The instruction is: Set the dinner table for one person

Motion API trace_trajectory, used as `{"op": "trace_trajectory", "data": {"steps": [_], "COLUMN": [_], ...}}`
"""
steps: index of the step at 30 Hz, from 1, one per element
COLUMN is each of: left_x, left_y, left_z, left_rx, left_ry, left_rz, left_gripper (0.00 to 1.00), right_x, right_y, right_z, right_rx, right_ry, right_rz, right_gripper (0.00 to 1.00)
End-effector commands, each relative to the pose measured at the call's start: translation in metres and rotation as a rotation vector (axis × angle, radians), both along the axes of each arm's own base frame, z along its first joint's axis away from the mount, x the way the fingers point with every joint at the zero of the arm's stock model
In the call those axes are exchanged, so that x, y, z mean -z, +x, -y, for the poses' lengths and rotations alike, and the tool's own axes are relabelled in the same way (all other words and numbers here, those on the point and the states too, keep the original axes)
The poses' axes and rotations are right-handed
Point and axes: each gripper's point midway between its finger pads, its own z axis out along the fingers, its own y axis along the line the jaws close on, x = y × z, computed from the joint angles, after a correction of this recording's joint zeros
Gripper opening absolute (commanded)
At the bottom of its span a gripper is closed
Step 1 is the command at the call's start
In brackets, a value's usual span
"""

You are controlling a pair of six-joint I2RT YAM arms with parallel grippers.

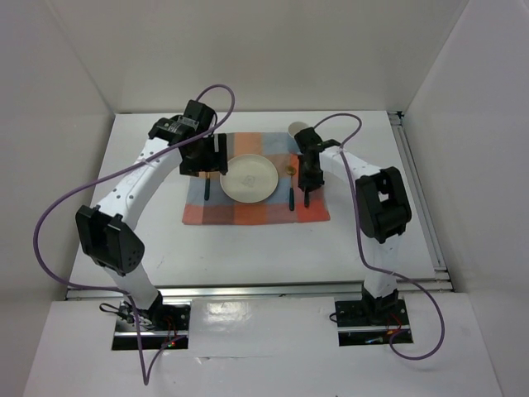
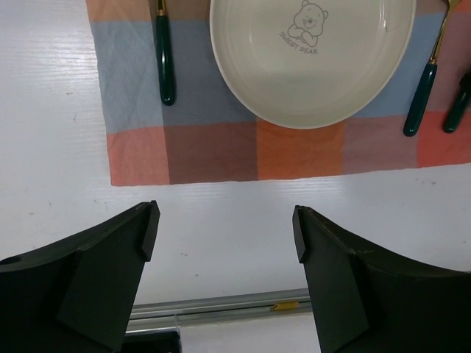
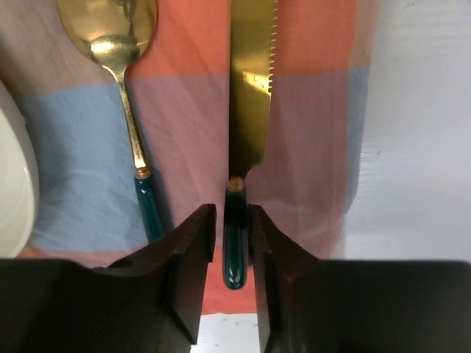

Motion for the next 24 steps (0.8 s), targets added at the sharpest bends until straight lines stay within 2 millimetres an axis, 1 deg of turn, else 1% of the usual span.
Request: {"op": "trace_trajectory", "data": {"steps": [1, 2, 3, 4, 5, 6, 7, 8, 9, 10, 11, 12, 13, 14, 15, 16, 17, 18, 19, 20, 21, 22, 23, 24], "left_x": [-0.009, -0.009, -0.009, -0.009, -0.013, -0.013, -0.017, -0.017, -0.021, -0.028, -0.033, -0.037, -0.042, -0.054, -0.053, -0.056, -0.06, -0.069, -0.074, -0.078, -0.078, -0.094, -0.1, -0.104], "left_y": [-0.001, -0.001, -0.001, -0.001, 0.002, 0.002, 0.005, 0.005, 0.007, 0.008, 0.007, 0.006, 0.007, 0.008, 0.007, 0.008, 0.007, 0.006, 0.005, 0.004, 0.006, -0.001, -0.001, -0.004], "left_z": [0.002, 0.002, 0.002, 0.002, -0.001, -0.002, -0.003, -0.008, -0.009, -0.01, -0.014, -0.014, -0.016, -0.016, -0.016, -0.018, -0.018, -0.02, -0.022, -0.029, -0.032, -0.038, -0.051, -0.058], "left_rx": [-0.013, -0.013, -0.013, -0.013, -0.024, -0.029, -0.035, -0.047, -0.052, -0.057, -0.067, -0.067, -0.075, -0.077, -0.086, -0.093, -0.102, -0.111, -0.125, -0.168, -0.18, -0.196, -0.252, -0.272], "left_ry": [-0.039, -0.04, -0.04, -0.04, -0.027, -0.02, -0.015, 0.007, 0.009, 0.009, 0.018, 0.014, 0.017, -0.001, -0.01, -0.01, -0.025, -0.033, -0.039, -0.032, -0.031, -0.04, -0.022, -0.013], "left_rz": [0.018, 0.018, 0.018, 0.018, 0.036, 0.039, 0.056, 0.055, 0.071, 0.09, 0.109, 0.118, 0.14, 0.184, 0.189, 0.212, 0.23, 0.272, 0.293, 0.319, 0.347, 0.401, 0.44, 0.468], "left_gripper": [0.92, 0.92, 0.92, 0.92, 0.92, 0.92, 0.92, 0.92, 0.92, 0.92, 0.92, 0.92, 0.92, 0.92, 0.92, 0.92, 0.92, 0.92, 0.92, 0.92, 0.92, 0.92, 0.92, 0.92], "right_x": [-0.021, -0.026, -0.034, -0.04, -0.048, -0.06, -0.07, -0.089, -0.102, -0.112, -0.133, -0.14, -0.15, -0.155, -0.146, -0.157, -0.157, -0.147, -0.155, -0.156, -0.15, -0.158, -0.159, -0.156], "right_y": [0.012, 0.013, 0.01, 0.011, 0.01, 0.012, 0.013, 0.009, 0.01, 0.009, 0.005, 0.003, -0.007, -0.01, -0.022, -0.03, -0.036, -0.046, -0.053, -0.056, -0.062, -0.066, -0.071, -0.076], "right_z": [-0.016, -0.015, -0.014, -0.015, -0.013, -0.014, -0.012, -0.008, -0.003, 0.001, 0.006, 0.019, 0.028, 0.037, 0.045, 0.05, 0.054, 0.06, 0.063, 0.069, 0.072, 0.075, 0.079, 0.083], "right_rx": [-0.033, -0.02, -0.008, -0.008, 0.005, 0.005, 0.009, 0.025, 0.04, 0.059, 0.087, 0.141, 0.173, 0.225, 0.244, 0.276, 0.292, 0.294, 0.306, 0.333, 0.332, 0.351, 0.365, 0.379], "right_ry": [0.042, 0.039, 0.047, 0.053, 0.054, 0.066, 0.066, 0.07, 0.055, 0.049, 0.057, 0.017, 0.009, -0.008, -0.028, -0.011, -0.014, -0.035, -0.015, -0.017, -0.024, -0.014, -0.021, -0.036], "right_rz": [0.081, 0.093, 0.099, 0.113, 0.126, 0.154, 0.179, 0.207, 0.24, 0.262, 0.307, 0.332, 0.352, 0.377, 0.354, 0.385, 0.391, 0.373, 0.396, 0.403, 0.393, 0.417, 0.41, 0.404], "right_gripper": [0.45, 0.54, 0.66, 0.66, 0.76, 0.81, 0.86, 0.9, 0.95, 0.97, 1.0, 1.0, 1.0, 1.0, 1.0, 1.0, 1.0, 1.0, 1.0, 1.0, 1.0, 1.0, 1.0, 1.0]}}
